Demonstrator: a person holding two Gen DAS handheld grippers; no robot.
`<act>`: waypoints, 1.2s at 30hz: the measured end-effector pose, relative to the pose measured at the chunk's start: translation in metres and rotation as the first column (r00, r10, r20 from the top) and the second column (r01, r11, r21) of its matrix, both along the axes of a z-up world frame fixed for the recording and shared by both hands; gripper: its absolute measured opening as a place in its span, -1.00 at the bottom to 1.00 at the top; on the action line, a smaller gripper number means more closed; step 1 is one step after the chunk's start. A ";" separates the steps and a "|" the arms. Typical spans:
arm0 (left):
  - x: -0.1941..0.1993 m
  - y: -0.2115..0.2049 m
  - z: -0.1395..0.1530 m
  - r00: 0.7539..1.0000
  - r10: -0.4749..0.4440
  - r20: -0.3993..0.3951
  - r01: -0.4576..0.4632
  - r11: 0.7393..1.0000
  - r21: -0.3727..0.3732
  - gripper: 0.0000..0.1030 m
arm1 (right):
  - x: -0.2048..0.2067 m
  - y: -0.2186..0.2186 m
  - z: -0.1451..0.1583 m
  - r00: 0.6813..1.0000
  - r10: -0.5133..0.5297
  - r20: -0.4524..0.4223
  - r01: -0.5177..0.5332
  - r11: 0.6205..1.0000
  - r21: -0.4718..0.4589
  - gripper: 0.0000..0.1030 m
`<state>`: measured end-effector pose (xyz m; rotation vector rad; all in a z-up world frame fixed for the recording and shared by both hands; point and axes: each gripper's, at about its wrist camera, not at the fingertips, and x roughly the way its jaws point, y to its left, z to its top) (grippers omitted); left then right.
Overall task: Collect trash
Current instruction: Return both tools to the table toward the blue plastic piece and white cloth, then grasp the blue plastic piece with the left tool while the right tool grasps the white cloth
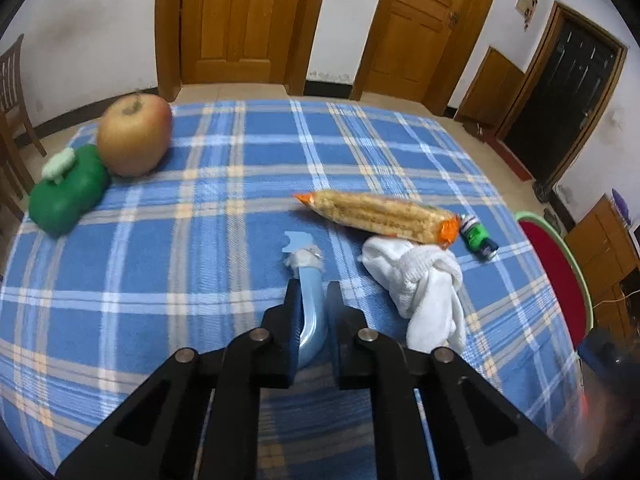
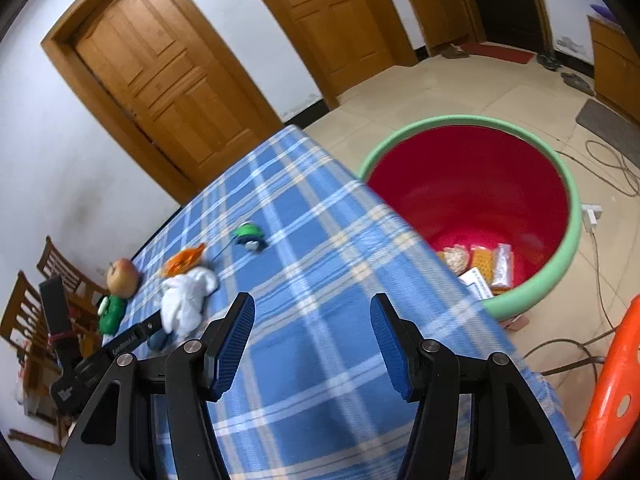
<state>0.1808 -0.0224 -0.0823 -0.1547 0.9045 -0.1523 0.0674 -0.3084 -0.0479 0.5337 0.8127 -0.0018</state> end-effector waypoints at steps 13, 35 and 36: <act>-0.015 0.047 0.021 0.999 0.031 0.039 -0.028 0.997 -0.075 -0.79 | 0.039 0.075 -0.001 0.989 0.140 -0.035 -0.141 0.990 0.000 0.19; -0.013 0.052 0.009 0.999 0.042 0.023 -0.039 0.993 -0.111 -0.79 | 0.086 0.139 -0.031 0.970 0.233 -0.071 -0.239 0.966 -0.096 -0.58; -0.012 0.051 0.006 0.999 0.036 0.014 -0.034 0.993 -0.115 -0.79 | 0.085 0.140 -0.032 0.969 0.238 -0.069 -0.244 0.965 -0.096 -0.61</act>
